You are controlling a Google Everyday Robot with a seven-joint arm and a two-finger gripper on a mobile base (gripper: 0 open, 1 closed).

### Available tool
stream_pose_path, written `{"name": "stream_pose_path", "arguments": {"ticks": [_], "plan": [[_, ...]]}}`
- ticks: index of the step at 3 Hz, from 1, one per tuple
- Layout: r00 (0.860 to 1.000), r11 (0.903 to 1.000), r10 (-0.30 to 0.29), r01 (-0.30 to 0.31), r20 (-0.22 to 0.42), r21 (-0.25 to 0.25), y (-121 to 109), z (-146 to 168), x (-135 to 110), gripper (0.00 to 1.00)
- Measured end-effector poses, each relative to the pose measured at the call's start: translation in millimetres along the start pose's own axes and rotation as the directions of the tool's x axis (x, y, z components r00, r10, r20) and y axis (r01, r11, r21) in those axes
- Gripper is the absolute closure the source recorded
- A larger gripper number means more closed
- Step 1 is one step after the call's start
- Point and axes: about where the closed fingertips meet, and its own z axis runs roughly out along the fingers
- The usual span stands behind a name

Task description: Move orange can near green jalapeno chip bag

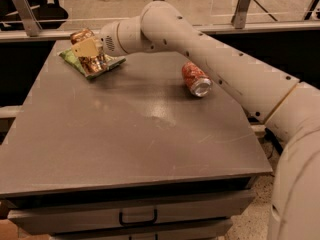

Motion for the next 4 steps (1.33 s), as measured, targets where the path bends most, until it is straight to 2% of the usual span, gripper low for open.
{"name": "stream_pose_path", "arguments": {"ticks": [1, 2, 3, 4], "plan": [[0.995, 0.9945, -0.082, 0.085, 0.056, -0.06, -10.1, -0.3, 4.8, 1.0], [0.984, 0.9806, -0.159, 0.167, 0.085, -0.103, -16.4, -9.3, 15.1, 0.82], [0.977, 0.9729, -0.18, 0.194, 0.111, -0.126, -21.1, -17.1, 24.7, 0.59], [0.977, 0.9719, -0.173, 0.19, 0.126, -0.138, -24.7, -20.9, 33.7, 0.36]]}}
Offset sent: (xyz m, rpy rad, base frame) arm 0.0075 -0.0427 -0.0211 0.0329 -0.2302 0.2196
